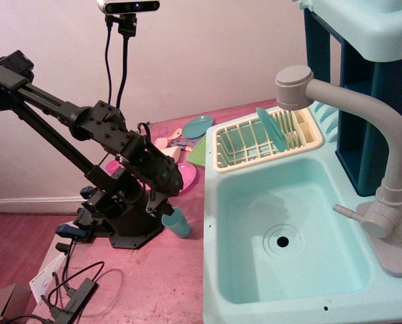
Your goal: Put cup from anywhere into sink
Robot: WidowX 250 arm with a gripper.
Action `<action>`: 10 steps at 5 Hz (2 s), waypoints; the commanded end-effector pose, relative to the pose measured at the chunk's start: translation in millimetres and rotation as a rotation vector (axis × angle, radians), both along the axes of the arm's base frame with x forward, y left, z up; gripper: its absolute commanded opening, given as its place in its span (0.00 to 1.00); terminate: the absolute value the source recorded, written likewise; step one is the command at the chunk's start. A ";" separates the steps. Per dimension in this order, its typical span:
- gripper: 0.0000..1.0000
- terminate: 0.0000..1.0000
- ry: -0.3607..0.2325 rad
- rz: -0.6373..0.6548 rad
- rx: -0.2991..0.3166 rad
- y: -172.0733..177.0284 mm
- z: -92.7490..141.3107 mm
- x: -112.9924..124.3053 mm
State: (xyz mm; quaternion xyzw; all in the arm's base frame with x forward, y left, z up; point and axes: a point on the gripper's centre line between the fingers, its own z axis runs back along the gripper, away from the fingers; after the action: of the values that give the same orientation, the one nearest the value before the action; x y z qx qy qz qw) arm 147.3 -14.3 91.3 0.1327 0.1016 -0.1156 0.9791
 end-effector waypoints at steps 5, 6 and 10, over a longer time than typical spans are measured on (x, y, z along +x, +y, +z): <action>1.00 0.00 0.024 -0.090 -0.075 -12.3 -33.9 18.3; 0.00 0.00 0.003 -0.087 -0.070 -12.2 -37.4 13.7; 0.00 0.00 -0.064 -0.139 0.013 23.4 13.5 35.4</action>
State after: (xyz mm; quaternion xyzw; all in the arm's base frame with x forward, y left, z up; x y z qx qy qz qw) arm 189.8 14.3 117.5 0.1618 0.0700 -0.1892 0.9660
